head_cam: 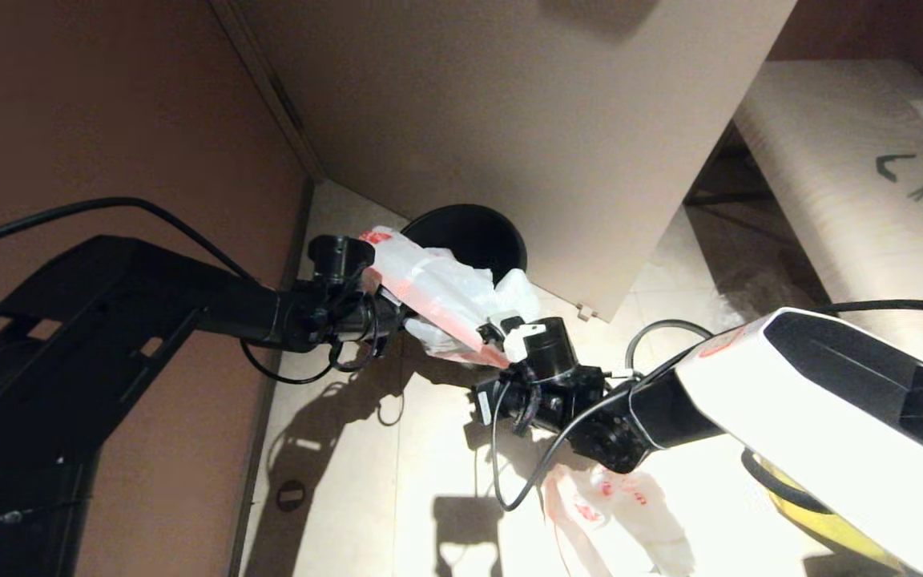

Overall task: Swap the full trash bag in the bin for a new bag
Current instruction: Put the new garbage bag on the trash can

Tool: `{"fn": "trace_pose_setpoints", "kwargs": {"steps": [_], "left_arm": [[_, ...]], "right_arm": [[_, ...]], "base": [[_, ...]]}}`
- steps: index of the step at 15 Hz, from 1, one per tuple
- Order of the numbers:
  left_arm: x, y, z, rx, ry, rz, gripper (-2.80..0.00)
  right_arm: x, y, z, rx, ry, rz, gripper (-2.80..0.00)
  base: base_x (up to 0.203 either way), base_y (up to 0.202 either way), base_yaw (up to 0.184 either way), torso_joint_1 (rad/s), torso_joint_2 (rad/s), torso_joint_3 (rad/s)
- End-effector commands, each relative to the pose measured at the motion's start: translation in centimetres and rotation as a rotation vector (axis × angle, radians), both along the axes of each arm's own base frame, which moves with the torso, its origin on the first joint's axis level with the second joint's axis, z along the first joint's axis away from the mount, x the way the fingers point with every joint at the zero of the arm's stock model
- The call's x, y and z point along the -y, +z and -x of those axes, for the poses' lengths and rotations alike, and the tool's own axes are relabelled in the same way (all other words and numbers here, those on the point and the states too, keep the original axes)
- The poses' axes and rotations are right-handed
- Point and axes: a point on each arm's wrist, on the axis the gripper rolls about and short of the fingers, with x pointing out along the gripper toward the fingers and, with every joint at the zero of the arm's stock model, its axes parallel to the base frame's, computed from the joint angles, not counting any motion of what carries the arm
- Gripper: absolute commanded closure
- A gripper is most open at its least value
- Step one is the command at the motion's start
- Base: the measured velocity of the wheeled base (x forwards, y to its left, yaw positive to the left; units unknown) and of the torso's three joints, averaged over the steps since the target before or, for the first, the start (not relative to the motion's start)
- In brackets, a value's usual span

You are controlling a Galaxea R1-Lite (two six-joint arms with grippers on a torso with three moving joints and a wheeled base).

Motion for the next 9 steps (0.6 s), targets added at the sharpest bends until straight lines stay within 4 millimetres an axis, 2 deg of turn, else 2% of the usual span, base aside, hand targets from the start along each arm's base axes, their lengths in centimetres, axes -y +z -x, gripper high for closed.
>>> {"fn": "trace_pose_setpoints", "kwargs": {"steps": [1,5,9], "left_arm": [[0.2,0.8,0.4,0.014,-0.003,0.011,0.00],[0.2,2.3,0.9,0.028,0.001,0.040,0.00],[0.3,1.0,0.7,-0.033,0.008,0.017,0.00]], "right_arm": [[-0.3,-1.4,-1.1,0.012,-0.014,0.004,0.00],[-1.1,-2.0,-3.0,0.109,-0.121,-0.016,0.00],[-1.4,-1.2,-3.3,0.256,-0.264,-0.036,0.00]], "base": [[0.000,0.000,0.000,0.000,0.00,0.000],[0.000,0.000,0.000,0.000,0.00,0.000],[0.000,0.000,0.000,0.000,0.00,0.000]]}}
